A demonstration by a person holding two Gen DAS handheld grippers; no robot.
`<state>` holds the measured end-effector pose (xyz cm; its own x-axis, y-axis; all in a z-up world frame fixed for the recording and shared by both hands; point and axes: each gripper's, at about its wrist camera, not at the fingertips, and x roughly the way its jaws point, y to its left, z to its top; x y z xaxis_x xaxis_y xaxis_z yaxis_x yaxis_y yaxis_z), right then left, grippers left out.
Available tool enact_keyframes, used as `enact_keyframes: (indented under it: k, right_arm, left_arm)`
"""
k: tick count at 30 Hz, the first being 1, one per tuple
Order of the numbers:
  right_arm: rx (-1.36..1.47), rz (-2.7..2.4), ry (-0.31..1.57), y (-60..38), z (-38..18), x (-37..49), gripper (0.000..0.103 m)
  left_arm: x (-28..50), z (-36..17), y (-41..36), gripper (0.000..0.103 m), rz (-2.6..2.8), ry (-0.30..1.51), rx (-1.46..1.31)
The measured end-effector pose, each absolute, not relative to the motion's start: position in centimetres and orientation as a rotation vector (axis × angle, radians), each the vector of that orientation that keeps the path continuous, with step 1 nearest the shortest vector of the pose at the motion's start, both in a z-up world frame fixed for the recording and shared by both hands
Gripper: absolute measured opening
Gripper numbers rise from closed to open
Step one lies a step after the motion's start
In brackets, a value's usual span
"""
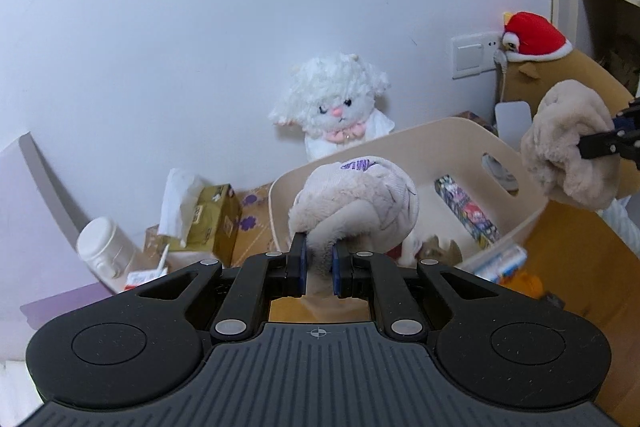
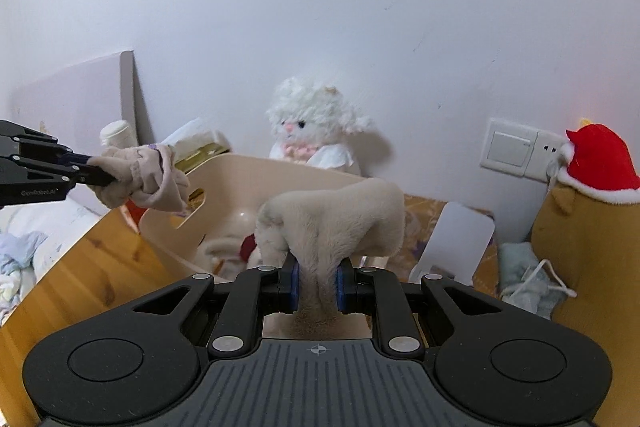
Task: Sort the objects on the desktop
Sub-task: 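Lift and carry both fleece cloths over the beige basket with both tools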
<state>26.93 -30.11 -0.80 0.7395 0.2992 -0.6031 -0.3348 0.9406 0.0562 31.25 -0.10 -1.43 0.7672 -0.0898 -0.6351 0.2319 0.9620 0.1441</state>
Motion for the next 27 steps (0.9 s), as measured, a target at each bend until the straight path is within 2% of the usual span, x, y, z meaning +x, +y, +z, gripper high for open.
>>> enact_keyframes:
  k: [16, 27]
  right_arm:
    - [-0.108, 0.354, 0.701, -27.4, -4.7, 33.5, 0.016]
    - [-0.069, 0.369, 0.825, -25.9, -7.9, 36.2, 0.019]
  left_arm:
    - [38.6, -7.4, -4.0, 0.011, -0.204, 0.837, 0.299]
    - [40.7, -10.7, -4.7, 0.013, -0.179, 1.003, 0.283]
